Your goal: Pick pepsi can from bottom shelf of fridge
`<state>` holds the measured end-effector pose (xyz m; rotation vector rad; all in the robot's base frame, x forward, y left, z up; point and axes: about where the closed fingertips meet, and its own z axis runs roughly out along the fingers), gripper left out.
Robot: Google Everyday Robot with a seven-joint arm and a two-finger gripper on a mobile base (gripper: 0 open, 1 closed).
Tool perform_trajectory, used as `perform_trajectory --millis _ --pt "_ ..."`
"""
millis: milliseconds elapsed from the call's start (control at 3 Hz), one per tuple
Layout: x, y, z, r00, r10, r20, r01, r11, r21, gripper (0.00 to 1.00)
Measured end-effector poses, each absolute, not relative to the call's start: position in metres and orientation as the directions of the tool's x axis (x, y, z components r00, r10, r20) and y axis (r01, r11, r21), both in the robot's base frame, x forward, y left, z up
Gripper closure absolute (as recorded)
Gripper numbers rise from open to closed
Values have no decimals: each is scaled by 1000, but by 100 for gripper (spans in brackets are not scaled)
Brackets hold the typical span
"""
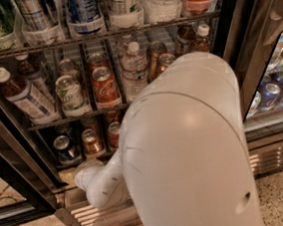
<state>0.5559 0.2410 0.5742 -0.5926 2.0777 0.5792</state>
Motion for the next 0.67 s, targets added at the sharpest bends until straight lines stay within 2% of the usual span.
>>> perform_trajectory --millis 667 --pt "570 255 579 -485 -204 -851 -638 748 184 25"
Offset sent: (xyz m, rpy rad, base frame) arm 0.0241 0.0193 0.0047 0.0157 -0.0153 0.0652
